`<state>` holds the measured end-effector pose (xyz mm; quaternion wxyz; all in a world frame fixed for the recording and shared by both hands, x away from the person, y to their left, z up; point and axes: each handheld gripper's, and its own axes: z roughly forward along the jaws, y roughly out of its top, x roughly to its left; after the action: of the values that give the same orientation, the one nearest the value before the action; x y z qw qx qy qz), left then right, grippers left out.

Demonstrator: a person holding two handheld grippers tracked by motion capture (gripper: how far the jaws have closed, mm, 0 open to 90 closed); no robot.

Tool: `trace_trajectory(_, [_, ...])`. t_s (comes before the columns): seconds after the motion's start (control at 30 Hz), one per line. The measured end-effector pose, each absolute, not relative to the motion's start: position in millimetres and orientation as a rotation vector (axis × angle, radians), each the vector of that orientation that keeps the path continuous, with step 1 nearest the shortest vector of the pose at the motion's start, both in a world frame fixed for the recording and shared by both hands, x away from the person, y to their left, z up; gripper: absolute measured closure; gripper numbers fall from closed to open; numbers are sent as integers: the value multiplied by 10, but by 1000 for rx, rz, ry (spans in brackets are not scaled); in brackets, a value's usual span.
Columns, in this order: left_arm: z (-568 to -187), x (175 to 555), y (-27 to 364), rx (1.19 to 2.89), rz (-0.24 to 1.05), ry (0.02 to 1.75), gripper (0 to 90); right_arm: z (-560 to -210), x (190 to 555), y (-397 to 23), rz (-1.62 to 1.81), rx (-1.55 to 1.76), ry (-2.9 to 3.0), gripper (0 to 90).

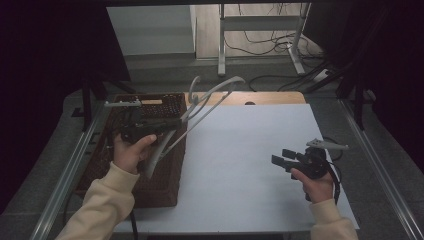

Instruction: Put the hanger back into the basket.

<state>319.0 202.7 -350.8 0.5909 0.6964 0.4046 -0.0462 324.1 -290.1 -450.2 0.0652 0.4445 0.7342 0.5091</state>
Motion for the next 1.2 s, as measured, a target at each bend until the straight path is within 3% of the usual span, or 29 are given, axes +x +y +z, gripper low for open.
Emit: trace_trajectory(1.2, [-3572, 2939, 2938, 1568, -11, 1041, 821, -4585, 3306, -2968, 1422, 1364, 2223, 246])
